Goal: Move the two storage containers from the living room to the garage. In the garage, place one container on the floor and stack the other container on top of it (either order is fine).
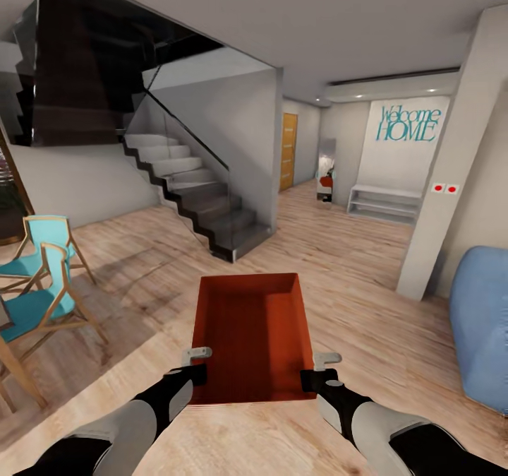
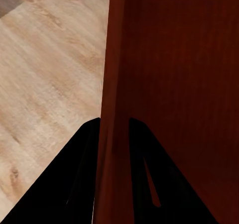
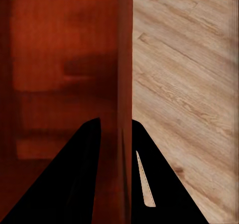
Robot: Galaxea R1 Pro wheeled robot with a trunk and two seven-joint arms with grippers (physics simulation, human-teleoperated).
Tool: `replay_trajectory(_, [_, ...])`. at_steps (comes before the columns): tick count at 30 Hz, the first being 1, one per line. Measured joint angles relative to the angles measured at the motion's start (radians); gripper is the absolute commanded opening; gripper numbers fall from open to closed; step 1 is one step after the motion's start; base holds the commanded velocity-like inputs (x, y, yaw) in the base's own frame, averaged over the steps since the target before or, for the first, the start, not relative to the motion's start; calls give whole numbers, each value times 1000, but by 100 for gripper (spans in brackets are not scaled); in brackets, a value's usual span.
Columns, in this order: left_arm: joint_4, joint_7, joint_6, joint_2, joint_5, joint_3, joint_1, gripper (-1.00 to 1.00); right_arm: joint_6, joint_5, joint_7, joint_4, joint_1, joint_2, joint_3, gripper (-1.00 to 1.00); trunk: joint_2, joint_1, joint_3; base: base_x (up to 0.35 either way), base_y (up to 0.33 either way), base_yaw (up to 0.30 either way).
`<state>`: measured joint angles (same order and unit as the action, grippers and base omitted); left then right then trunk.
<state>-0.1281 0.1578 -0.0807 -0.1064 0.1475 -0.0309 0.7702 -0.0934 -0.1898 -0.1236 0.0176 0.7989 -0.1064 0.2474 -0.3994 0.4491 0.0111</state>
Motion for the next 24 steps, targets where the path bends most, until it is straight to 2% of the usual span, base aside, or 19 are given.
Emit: replay_trajectory(24, [-1,1,-3,0,0,-1,0,-100,1,0,0,0,0,0,-1,-100,0,0,0,322,0,-246])
